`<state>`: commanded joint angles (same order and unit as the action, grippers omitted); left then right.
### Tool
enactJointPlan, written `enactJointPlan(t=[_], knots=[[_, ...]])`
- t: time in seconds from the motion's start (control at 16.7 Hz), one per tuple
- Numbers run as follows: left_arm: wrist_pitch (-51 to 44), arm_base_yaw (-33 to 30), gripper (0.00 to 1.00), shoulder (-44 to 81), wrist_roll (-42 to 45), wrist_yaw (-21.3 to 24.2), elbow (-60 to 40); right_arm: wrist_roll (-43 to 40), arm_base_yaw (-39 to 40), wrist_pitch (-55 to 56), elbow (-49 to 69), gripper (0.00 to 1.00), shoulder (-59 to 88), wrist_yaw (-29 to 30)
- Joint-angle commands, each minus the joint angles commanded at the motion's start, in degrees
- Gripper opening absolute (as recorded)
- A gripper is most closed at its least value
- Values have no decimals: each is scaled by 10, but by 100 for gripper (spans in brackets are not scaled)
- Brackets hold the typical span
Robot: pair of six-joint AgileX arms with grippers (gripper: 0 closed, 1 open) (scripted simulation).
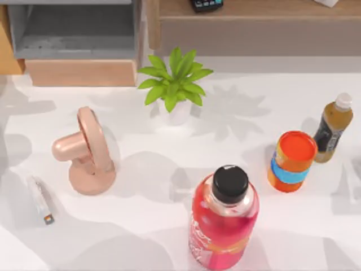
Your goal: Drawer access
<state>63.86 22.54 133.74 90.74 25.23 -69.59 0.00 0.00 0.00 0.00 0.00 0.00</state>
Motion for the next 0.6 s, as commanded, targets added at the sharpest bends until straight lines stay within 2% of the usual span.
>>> enactJointPlan(t=[0.6], knots=[[22,15,0,-18,-2,13,51,0,0,0,0,100,0,0]])
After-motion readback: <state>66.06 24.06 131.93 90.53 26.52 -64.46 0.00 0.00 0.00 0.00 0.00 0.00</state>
